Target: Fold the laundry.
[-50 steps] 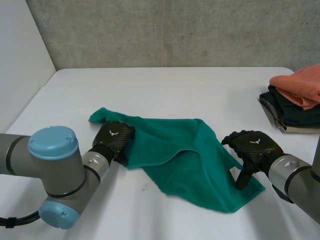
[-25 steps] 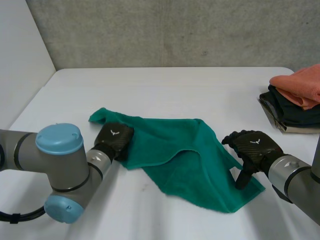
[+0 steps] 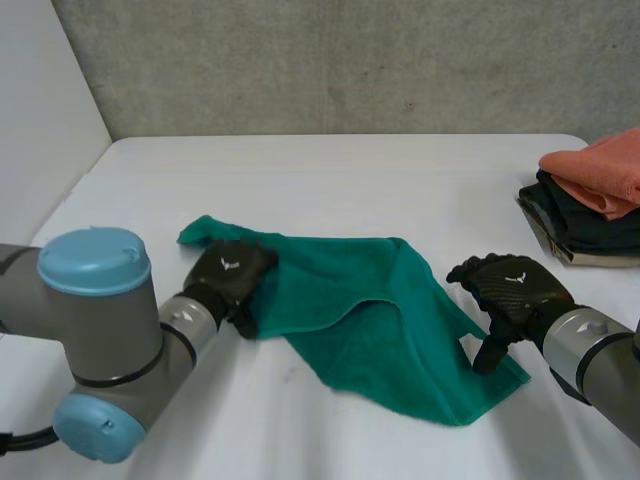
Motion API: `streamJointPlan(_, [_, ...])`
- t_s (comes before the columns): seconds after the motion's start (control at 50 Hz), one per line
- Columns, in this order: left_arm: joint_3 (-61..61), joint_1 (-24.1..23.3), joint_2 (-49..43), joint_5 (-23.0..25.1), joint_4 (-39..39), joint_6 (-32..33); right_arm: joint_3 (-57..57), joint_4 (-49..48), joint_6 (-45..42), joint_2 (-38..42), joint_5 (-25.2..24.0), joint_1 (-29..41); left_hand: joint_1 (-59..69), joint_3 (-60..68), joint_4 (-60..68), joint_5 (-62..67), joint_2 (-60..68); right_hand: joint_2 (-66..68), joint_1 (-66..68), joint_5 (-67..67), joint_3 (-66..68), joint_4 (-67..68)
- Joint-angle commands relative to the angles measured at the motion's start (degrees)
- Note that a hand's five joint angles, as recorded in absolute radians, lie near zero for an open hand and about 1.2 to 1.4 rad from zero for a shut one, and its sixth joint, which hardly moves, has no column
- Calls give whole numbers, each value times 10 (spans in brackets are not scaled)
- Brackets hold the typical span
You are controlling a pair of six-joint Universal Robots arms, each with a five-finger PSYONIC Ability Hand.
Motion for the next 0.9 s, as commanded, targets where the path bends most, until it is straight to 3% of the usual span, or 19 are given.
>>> streamJointPlan(0.02, [2,3,-42,6,17,1,1,-2,0,3,-1,0,79,72,78,79,75,-24,-14,-33,-21,-32])
streamJointPlan(0.18, [13,3,-73,4,65,4,8,-3,0,4,-2,-1,126,120,125,126,122,-24,-14,-33,-21,-32])
streamJointPlan(0.42, [36,3,-101,1,69,5,12,-8,-2,5,-1,-1,186,180,186,187,182,-24,-14,-33,-21,-32])
streamJointPlan(0.72, [86,4,-127,-3,70,6,15,-7,-3,4,1,-1,578,572,578,578,574,-24,-14,-33,-21,-32])
streamJointPlan(0.82, [86,2,-109,-7,69,6,17,-3,0,-2,3,-2,578,572,578,578,574,-24,-14,-33,-21,-32])
streamJointPlan(0.9, [78,6,-35,-19,62,6,13,8,10,-5,5,-2,578,572,578,578,574,-24,-14,-33,-21,-32])
